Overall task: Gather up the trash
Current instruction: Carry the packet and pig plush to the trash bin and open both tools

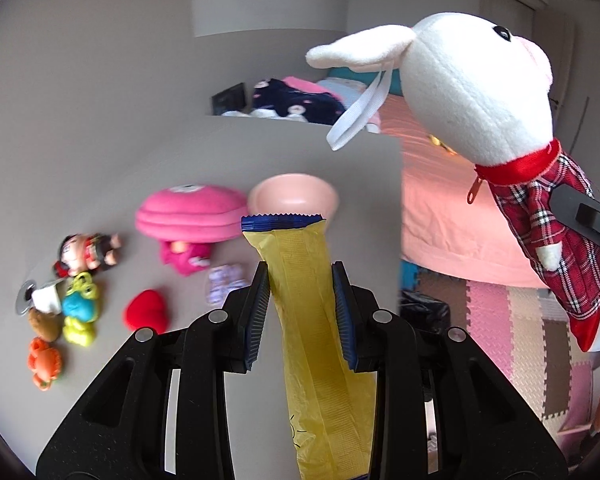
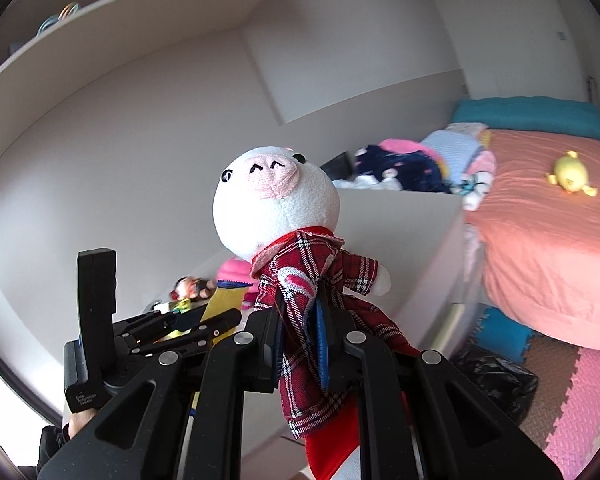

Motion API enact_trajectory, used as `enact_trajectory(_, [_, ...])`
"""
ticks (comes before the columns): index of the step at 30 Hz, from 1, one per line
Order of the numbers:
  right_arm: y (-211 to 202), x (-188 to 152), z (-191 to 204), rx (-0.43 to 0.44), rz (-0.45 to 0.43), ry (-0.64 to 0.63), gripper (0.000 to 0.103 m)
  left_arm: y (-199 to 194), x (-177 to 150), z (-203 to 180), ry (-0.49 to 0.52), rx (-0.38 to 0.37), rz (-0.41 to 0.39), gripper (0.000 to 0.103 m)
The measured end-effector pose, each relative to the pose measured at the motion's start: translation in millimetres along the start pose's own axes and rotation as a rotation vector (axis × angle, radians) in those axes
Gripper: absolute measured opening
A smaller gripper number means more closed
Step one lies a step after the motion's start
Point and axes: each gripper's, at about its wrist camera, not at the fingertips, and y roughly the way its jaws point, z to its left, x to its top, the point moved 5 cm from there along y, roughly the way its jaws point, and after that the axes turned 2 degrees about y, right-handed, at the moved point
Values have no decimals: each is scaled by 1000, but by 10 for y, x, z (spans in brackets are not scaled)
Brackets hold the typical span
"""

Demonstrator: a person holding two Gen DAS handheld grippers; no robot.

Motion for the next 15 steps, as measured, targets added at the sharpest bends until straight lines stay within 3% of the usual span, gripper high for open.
enact_trajectory(9, [-328,2,-699,-140,-34,99,15,369,76,-920,92,-165,62,32])
enact_trajectory(15, [-328,-56,-1170,-227,-21,163,15,625,98,-1381,153,-216,111,32])
